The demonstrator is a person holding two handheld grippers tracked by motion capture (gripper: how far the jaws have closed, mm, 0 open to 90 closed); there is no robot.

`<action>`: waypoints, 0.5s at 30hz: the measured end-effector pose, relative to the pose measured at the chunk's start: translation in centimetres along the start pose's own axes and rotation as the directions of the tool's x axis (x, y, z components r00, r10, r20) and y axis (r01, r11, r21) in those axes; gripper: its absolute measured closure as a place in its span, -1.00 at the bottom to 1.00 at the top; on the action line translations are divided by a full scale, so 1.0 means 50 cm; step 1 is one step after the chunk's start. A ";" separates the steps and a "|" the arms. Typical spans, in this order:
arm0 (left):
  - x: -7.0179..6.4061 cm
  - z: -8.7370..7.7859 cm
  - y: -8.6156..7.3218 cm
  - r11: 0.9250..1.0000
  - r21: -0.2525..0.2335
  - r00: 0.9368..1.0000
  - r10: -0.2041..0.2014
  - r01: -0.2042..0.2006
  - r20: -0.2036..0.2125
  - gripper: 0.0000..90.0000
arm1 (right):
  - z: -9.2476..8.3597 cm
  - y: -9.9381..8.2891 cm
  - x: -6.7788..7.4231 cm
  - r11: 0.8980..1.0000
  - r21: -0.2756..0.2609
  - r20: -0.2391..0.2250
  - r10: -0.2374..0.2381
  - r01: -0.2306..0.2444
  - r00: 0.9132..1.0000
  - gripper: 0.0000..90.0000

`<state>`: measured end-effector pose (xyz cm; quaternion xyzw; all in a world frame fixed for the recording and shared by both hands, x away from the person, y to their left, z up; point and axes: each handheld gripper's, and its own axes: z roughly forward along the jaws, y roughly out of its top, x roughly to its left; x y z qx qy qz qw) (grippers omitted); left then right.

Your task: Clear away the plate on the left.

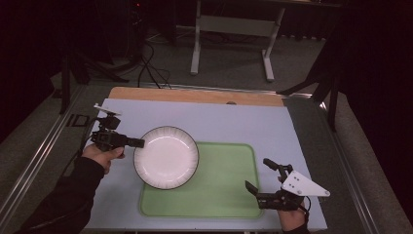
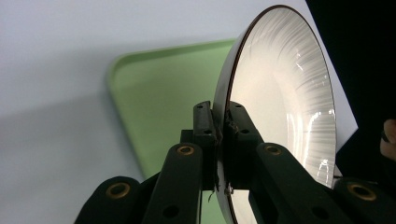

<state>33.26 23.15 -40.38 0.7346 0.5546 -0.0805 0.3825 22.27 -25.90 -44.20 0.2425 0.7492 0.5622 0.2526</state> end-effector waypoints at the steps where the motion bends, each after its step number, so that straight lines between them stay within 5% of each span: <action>1: -0.006 0.006 0.003 1.000 0.006 1.000 0.004 -0.004 0.005 0.90 | 0.000 0.000 0.000 1.000 -0.002 0.001 0.000 0.000 1.000 -0.75; 15: -0.057 0.092 0.018 0.995 0.079 0.998 0.062 -0.063 0.018 0.90 | -0.013 0.005 -0.001 0.998 -0.063 -0.023 0.000 -0.001 1.000 -0.76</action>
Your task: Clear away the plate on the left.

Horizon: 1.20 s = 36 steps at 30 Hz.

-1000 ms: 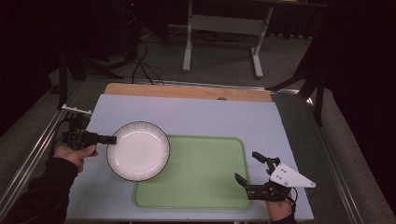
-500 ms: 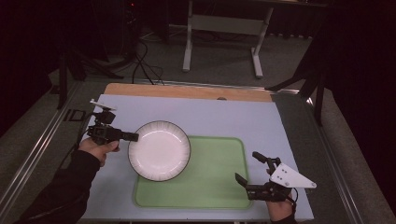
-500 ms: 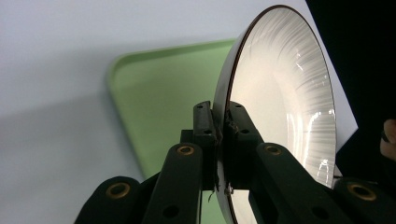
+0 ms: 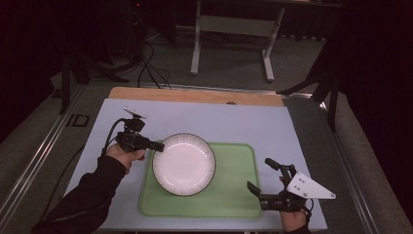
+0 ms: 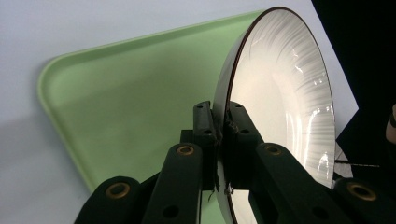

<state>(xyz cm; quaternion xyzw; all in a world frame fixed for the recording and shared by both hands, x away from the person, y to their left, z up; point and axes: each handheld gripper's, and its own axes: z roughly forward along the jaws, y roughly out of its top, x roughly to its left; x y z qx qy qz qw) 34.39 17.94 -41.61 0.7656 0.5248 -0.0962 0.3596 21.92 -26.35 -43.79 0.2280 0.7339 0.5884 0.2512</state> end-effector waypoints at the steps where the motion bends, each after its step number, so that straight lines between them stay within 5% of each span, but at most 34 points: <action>1: -0.002 0.006 0.002 1.000 0.005 1.000 0.002 -0.002 0.003 0.90 | 0.000 0.000 0.001 1.000 0.002 0.001 -0.002 0.002 1.000 -0.76; 11: -0.019 0.062 0.015 0.999 0.027 0.999 0.017 -0.018 0.038 0.90 | 0.001 -0.001 0.001 1.000 0.009 -0.003 -0.006 0.006 1.000 -0.76; 36: 0.002 0.170 0.005 0.997 0.074 1.000 0.002 -0.002 0.003 0.90 | 0.004 -0.005 -0.001 1.000 0.029 -0.003 -0.002 0.002 1.000 -0.76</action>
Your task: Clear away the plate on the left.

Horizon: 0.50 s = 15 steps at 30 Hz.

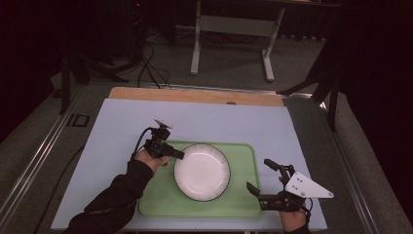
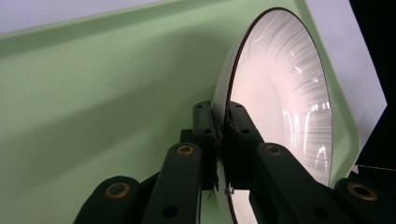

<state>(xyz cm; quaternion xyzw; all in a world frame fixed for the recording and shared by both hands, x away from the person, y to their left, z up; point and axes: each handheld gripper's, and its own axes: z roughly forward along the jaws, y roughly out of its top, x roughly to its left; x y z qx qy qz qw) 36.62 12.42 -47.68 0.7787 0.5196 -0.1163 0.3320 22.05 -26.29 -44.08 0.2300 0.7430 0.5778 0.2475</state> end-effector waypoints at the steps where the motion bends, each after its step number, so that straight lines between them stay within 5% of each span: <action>1: 0.001 0.004 0.000 1.000 0.004 1.000 0.003 -0.003 -0.002 0.90 | 0.000 0.000 0.000 1.000 0.000 0.000 0.000 0.000 1.000 -0.76; 15: 0.020 0.020 -0.001 1.000 0.020 1.000 0.003 -0.002 -0.022 0.90 | 0.002 -0.002 -0.002 1.000 0.010 0.004 0.003 -0.003 1.000 -0.76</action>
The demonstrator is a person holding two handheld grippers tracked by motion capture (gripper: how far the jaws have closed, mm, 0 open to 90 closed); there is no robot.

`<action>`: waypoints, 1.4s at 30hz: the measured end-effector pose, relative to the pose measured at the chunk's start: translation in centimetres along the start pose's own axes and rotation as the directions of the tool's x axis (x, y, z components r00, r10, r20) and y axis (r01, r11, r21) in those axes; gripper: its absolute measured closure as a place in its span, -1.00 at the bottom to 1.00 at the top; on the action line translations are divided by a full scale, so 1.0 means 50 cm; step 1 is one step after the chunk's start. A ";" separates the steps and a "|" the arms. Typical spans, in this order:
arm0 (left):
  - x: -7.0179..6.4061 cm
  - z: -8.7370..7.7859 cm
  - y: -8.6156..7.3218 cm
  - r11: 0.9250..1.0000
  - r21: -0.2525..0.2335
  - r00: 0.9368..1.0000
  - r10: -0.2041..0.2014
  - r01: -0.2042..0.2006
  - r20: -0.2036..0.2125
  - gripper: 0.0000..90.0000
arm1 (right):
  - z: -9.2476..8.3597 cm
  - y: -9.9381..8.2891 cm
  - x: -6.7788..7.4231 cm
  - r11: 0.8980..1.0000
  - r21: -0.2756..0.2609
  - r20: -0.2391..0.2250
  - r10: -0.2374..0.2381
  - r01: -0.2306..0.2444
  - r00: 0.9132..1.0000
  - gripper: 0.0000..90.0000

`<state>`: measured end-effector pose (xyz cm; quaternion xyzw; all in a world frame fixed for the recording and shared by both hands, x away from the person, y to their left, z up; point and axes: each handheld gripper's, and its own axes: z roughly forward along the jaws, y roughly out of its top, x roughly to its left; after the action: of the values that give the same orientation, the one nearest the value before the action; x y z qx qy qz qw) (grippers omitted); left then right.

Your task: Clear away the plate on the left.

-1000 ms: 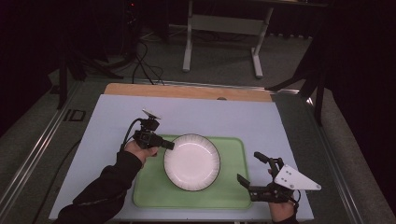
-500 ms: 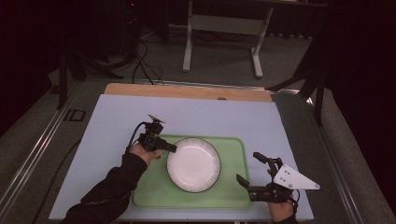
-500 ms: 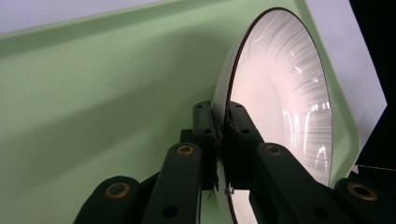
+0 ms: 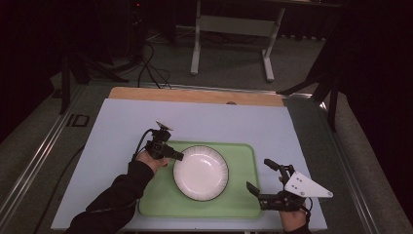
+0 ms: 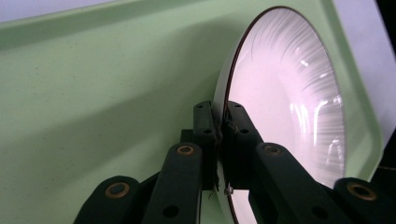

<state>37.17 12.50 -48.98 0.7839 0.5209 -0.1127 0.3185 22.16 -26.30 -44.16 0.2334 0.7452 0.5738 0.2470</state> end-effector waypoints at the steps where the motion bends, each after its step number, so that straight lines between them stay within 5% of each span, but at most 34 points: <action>1: 0.001 0.002 -0.001 1.000 -0.002 1.000 0.000 0.000 -0.005 0.90 | 0.000 0.000 0.000 1.000 -0.001 0.000 0.002 -0.002 1.000 -0.76; 18: 0.024 0.028 -0.009 1.000 -0.007 1.000 0.014 -0.014 -0.020 0.82 | 0.002 -0.001 0.000 1.000 0.008 0.000 0.007 -0.007 1.000 -0.76; 25: 0.002 -0.015 -0.004 0.996 -0.059 0.996 0.066 -0.069 -0.055 0.67 | 0.003 -0.002 -0.002 1.000 0.019 -0.001 0.014 -0.014 1.000 -0.76; 37: -0.047 -0.079 -0.013 0.970 -0.147 0.981 0.188 -0.192 -0.037 0.32 | 0.007 -0.004 -0.001 1.000 0.026 0.002 0.016 -0.016 1.000 -0.76; 42: -0.065 -0.093 -0.014 0.961 -0.167 0.975 0.223 -0.222 -0.014 -0.22 | 0.008 -0.004 -0.001 0.999 0.028 0.004 0.015 -0.016 1.000 -0.76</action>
<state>34.43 13.10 -44.01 0.8077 0.4363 -0.0341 0.3952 22.43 -26.06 -44.43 0.2436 0.7509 0.5648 0.2405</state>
